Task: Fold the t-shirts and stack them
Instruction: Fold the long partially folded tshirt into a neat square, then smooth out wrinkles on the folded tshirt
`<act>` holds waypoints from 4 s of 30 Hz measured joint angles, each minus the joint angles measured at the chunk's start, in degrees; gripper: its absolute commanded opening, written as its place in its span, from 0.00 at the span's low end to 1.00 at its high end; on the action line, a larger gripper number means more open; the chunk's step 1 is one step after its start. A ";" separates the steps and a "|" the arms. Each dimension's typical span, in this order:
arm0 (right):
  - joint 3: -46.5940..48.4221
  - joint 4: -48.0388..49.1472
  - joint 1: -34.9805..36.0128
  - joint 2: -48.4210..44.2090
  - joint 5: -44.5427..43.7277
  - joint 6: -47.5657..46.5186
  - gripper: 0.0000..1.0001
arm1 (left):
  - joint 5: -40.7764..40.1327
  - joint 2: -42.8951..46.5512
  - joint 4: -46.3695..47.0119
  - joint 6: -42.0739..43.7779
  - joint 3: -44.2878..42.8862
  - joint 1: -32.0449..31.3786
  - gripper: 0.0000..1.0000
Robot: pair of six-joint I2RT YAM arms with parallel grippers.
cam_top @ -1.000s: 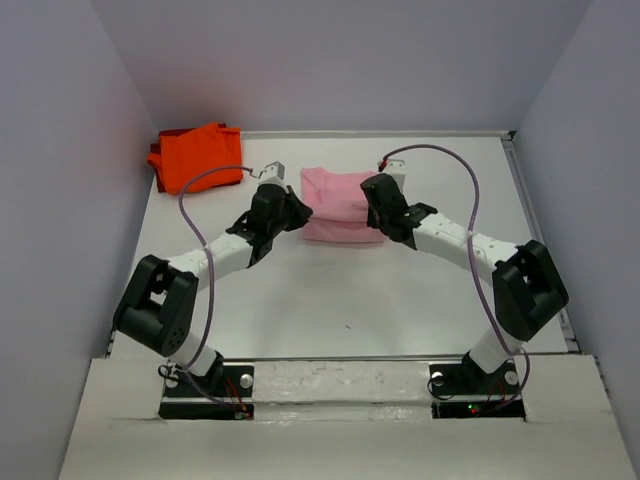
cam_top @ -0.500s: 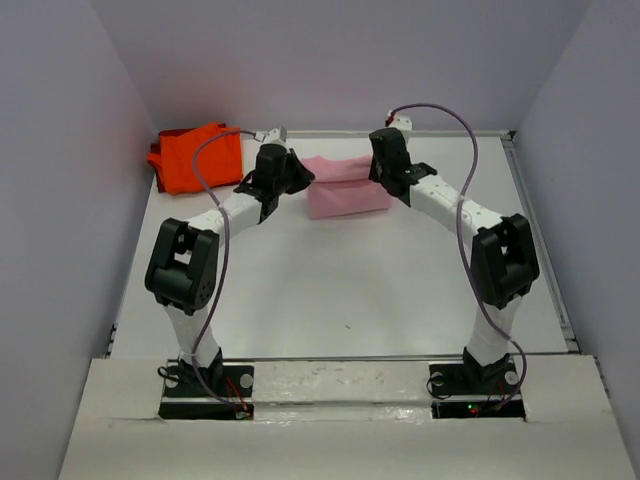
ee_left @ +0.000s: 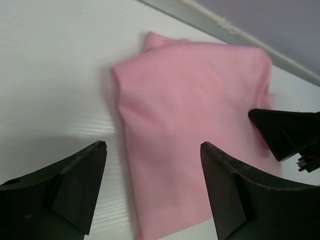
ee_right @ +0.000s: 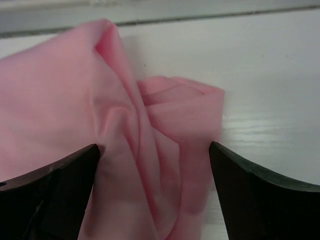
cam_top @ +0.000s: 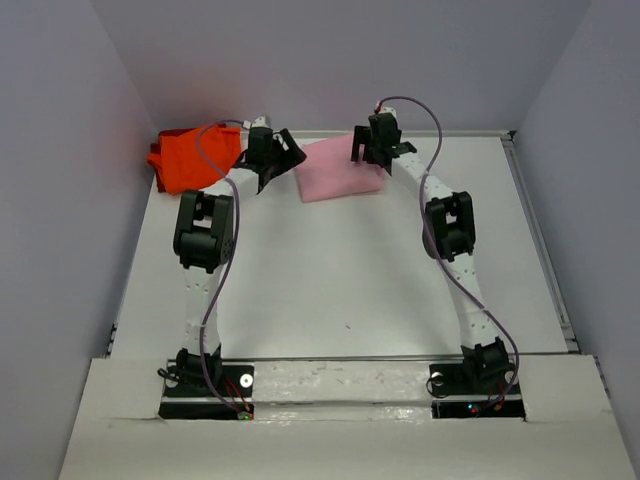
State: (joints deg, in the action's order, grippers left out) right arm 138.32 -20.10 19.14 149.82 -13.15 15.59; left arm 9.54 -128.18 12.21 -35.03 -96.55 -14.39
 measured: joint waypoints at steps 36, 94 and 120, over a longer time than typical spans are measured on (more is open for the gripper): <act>-16.04 1.05 -1.03 -10.32 8.55 -3.37 0.83 | 3.67 37.38 -7.65 6.86 28.52 -0.52 0.90; -62.38 -6.14 -0.37 -39.39 1.55 8.00 0.00 | 8.02 34.58 -6.93 6.05 28.61 -0.90 0.89; -59.49 -6.80 -0.42 -41.35 -1.20 9.01 0.54 | 8.98 34.14 -6.93 6.05 28.59 -0.90 0.89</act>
State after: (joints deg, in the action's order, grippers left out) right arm 78.83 -26.89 18.72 108.47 -14.35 24.60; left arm 18.52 -94.04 5.28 -28.97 -67.96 -15.29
